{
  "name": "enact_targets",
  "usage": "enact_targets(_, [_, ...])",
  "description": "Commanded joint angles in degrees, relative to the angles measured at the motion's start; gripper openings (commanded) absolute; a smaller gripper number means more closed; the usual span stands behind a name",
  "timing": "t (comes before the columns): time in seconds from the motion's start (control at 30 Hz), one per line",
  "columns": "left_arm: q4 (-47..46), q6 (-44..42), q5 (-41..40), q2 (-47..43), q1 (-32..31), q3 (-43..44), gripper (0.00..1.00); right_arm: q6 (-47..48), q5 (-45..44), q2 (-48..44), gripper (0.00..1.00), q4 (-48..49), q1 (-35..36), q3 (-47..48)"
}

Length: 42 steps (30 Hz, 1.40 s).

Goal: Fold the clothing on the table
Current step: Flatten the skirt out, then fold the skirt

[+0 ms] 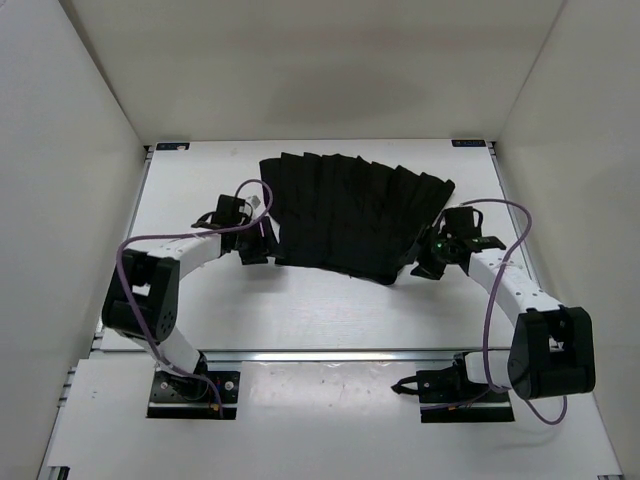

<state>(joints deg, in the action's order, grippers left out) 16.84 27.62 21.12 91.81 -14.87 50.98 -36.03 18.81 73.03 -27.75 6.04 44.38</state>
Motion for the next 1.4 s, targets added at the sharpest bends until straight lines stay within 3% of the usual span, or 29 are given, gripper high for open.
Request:
enact_targets(0.0, [-0.50,-2.04,-3.71,1.61,-1.56,4.03,0.67,-2.46,-1.67,0.96,0.47,4.62,1.42,-1.23])
enact_targets(0.3, [0.56,-1.95,-8.29,8.29,-3.93,7.03,0.61,-5.10,-2.28,9.04,0.45,9.20,6.52,-0.44])
enact_targets(0.33, [0.47,-1.95,-8.29,8.91,-4.37,7.46,0.51,-5.28,-2.98,9.84,0.42,9.20,6.79,0.26])
enact_targets(0.4, [-0.31,-1.69,-7.77,10.31,-4.29,8.08,0.19,-3.88,-4.73,12.74,0.25,5.71,7.40,3.50])
enact_targets(0.43, [-0.32,-1.78,-6.03,11.19,-4.03,8.52,0.00,-3.87,-5.62,13.62,0.06,5.17,7.40,3.95])
enact_targets(0.47, [-0.58,-1.78,-5.31,11.55,-3.76,8.69,0.00,-2.57,-5.45,13.28,0.00,4.64,7.23,4.39])
enact_targets(0.6, [5.03,-4.49,-2.85,8.31,-2.09,10.54,0.00,-0.19,-2.12,7.94,0.00,2.10,4.25,4.40])
enact_targets(0.73, [6.01,-3.36,-3.10,-2.92,-0.16,5.02,0.00,3.50,-0.36,-0.86,0.00,-3.00,-0.49,2.56])
enact_targets(0.83, [4.87,-1.96,-4.16,-7.69,-1.55,-0.77,0.00,7.54,2.71,-2.46,0.00,-3.98,-4.71,-1.57])
enact_targets(1.07, [2.84,0.42,-3.10,-12.69,-7.53,-10.72,0.00,10.72,4.65,-4.92,0.00,-8.81,-3.67,-6.76])
enact_targets(1.27, [12.22,-0.89,2.25,-23.93,-2.71,-9.59,0.00,11.95,7.20,-12.37,0.00,-17.76,-4.73,-4.57])
enact_targets(1.37, [17.34,-1.61,2.43,-30.00,-4.02,-9.58,0.00,10.80,7.12,-16.50,0.00,-20.94,-1.92,-4.21])
